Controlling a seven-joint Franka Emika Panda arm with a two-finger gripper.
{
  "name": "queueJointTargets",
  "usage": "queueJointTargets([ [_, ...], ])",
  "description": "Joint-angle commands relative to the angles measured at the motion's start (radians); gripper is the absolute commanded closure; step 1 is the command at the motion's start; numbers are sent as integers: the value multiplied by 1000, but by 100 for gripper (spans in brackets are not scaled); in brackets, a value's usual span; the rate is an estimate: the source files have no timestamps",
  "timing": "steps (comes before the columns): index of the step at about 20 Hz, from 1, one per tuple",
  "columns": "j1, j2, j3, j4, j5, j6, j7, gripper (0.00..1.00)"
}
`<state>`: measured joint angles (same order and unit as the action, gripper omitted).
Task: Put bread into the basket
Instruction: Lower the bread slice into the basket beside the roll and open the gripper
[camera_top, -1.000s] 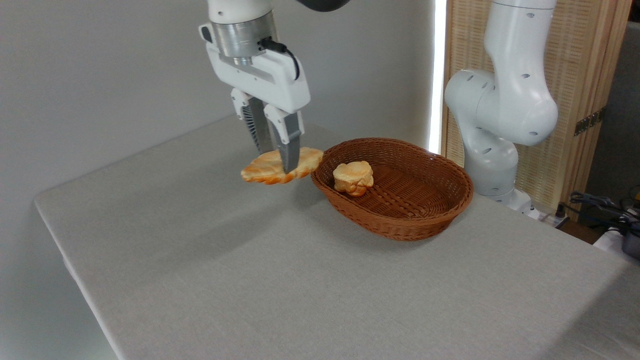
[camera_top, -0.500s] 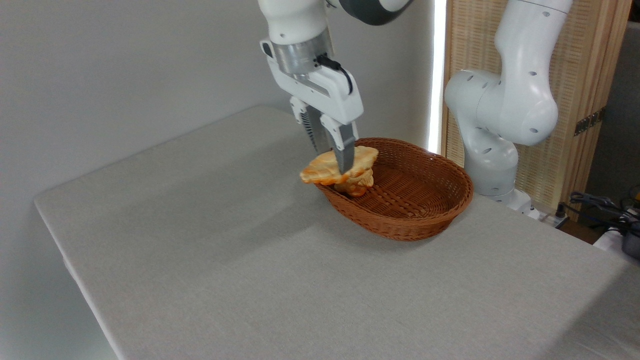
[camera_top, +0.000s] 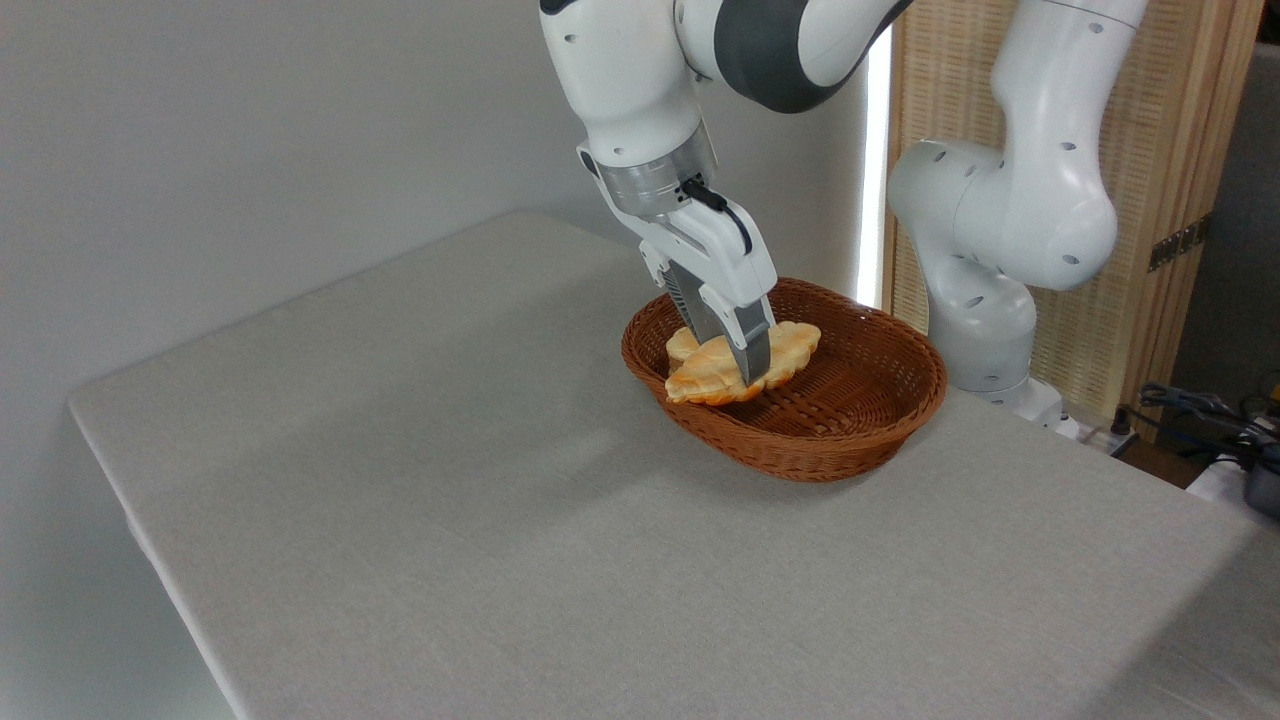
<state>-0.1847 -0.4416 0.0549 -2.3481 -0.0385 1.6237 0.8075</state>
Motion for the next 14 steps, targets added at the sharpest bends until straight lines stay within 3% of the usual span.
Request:
queueJointTargets([
  [1, 1, -11, 22, -2, 12, -8, 25, 1],
  [14, -1, -9, 22, -2, 12, -4, 24, 0],
])
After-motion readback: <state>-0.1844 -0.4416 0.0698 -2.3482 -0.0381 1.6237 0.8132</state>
